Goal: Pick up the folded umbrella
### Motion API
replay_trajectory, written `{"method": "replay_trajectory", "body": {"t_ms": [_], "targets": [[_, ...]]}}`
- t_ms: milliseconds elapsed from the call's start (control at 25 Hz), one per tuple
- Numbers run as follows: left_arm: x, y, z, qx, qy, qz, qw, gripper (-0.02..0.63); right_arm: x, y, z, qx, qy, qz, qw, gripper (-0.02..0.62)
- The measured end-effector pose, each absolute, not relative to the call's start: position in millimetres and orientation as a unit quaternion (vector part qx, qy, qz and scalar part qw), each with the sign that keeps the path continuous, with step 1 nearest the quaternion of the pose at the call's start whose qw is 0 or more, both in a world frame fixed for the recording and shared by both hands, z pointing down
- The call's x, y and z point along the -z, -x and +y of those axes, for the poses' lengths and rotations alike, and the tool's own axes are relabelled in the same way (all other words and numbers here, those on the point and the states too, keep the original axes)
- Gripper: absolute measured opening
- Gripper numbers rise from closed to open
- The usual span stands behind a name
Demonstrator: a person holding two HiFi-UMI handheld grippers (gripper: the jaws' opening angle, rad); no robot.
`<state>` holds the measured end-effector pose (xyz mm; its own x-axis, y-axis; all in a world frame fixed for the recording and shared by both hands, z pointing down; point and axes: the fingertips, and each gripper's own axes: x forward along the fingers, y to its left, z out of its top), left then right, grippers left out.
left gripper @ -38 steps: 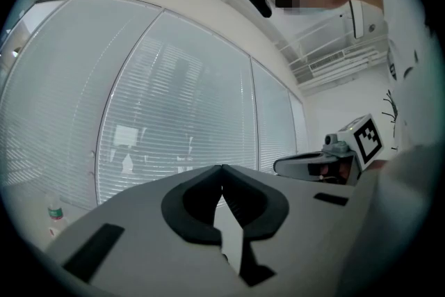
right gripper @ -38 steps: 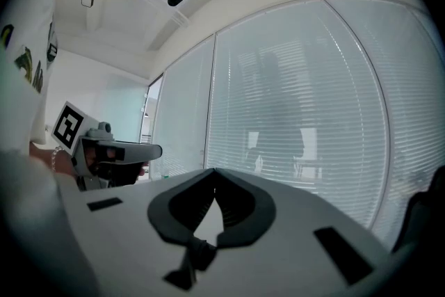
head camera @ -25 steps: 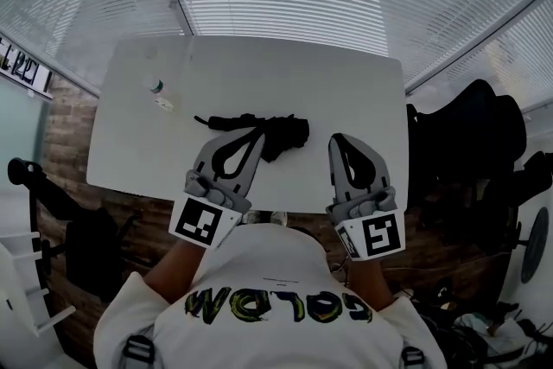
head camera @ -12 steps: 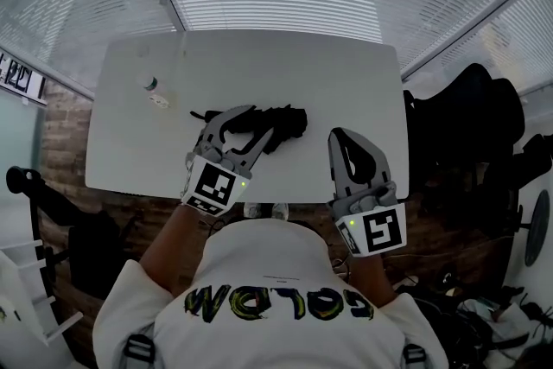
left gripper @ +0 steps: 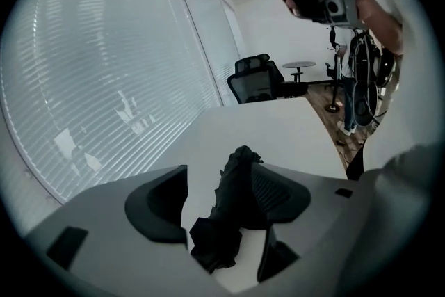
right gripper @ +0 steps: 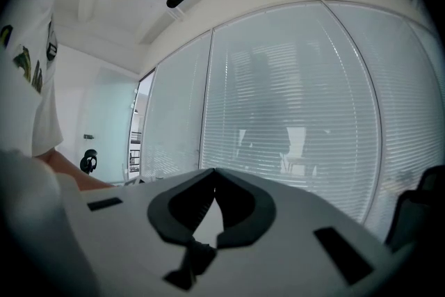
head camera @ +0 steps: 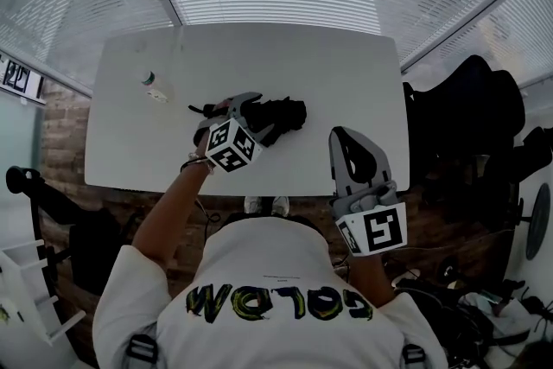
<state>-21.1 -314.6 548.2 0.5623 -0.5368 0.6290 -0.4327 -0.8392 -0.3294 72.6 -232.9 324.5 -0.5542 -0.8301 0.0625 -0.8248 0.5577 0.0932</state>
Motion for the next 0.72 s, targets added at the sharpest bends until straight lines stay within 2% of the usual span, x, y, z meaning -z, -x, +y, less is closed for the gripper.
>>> {"method": "replay_trajectory", "body": {"t_ms": [720], "targets": [[-666.6,6.9,-327.3,0.53,0.836,0.135,0.048,0.384,-329.7,-77.8,-226.4,0.02,-0.486,-0.872,0.054,0.012]]}}
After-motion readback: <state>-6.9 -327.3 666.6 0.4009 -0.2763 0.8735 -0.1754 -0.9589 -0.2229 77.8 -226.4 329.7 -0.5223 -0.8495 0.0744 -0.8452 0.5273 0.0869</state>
